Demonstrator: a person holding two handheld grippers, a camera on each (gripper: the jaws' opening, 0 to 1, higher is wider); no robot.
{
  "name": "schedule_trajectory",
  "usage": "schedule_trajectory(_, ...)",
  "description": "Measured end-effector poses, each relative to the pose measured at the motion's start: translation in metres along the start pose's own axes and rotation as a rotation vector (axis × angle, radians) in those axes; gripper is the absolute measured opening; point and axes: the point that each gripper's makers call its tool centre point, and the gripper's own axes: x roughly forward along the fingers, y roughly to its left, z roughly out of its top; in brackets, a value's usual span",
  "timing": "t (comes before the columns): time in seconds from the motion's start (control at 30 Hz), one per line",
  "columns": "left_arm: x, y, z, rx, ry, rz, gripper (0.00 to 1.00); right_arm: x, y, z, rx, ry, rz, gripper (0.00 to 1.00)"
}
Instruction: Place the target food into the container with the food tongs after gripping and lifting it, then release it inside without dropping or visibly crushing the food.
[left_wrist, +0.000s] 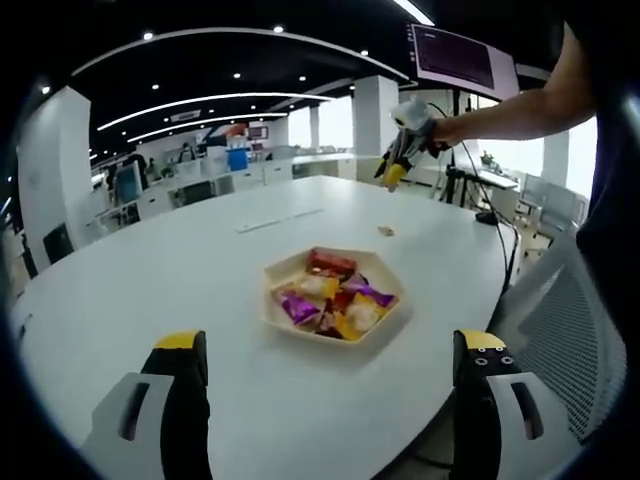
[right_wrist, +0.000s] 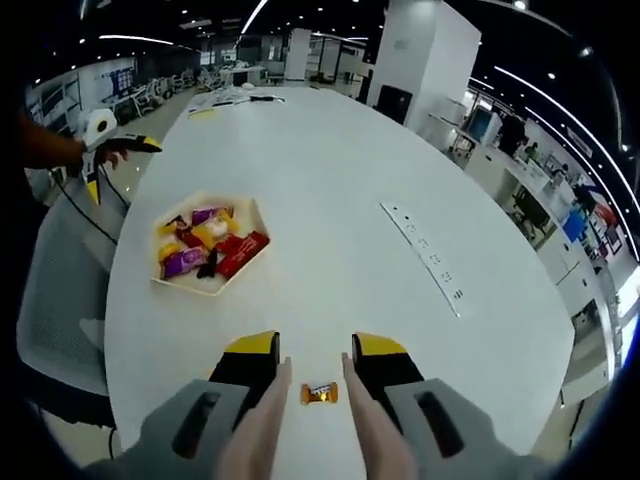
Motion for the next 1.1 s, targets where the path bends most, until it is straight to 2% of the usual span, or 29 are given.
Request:
schedule_trajectory(0.2, 0.002, 0.000, -0.003, -0.002, 0.016, -0.003, 0.99, 0.002, -0.006, -0.006, 0.023, 0.000, 0.000, 0.28)
schedule_trajectory(0.57, 0.003, 0.002, -0.007, -0.011, 0.034, 0.000, 0.99, 0.009, 0.008, -0.013, 0.022, 0.010, 0.025, 0.28)
schedule_trajectory(0.77, 0.003, 0.006, -0.006, -0.006, 0.026, 0.015, 1.00, 0.018, 0.009, -0.025, 0.031, 0.008, 0.039, 0.28)
schedule_trajectory(0.83, 0.003, 0.006, -0.003, 0.004, 0.007, 0.013, 1.00, 0.022, 0.010, -0.030, 0.037, 0.010, 0.042, 0.28)
schedule_trajectory(1.1, 0.004, 0.004, -0.006, -0.011, 0.024, 0.001, 1.00, 0.037, 0.012, -0.047, 0.054, 0.014, 0.048, 0.28)
